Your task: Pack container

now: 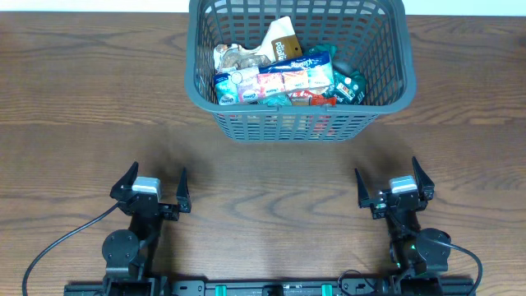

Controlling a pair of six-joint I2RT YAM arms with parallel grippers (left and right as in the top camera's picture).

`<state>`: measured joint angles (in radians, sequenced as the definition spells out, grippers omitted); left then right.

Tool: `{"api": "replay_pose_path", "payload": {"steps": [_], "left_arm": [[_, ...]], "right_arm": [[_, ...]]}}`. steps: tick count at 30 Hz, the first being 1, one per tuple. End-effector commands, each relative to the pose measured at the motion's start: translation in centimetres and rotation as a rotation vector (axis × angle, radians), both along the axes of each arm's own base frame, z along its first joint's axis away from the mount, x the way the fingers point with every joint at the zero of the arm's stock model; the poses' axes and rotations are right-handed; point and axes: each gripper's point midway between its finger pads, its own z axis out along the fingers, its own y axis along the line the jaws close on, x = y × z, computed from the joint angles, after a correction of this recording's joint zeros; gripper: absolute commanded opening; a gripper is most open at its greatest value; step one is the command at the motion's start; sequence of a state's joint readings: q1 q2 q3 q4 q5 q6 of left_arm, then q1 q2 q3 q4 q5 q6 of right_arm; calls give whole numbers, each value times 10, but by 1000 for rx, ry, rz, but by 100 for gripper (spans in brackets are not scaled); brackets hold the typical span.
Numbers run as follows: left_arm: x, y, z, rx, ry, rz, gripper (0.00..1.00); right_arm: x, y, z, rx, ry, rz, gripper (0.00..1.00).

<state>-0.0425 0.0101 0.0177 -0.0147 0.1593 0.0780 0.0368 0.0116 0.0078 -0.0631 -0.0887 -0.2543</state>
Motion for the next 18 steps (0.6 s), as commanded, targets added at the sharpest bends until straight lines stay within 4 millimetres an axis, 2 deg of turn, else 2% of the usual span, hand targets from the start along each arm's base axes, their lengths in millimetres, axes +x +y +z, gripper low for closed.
{"api": "replay_pose_path", "payload": {"steps": [1, 18], "left_arm": [[-2, -8, -14, -11, 46, -45, 99], [-2, -8, -14, -11, 46, -45, 98]], "right_arm": [[0, 1, -1, -6, -1, 1, 99], [0, 1, -1, -5, -1, 1, 99]]}}
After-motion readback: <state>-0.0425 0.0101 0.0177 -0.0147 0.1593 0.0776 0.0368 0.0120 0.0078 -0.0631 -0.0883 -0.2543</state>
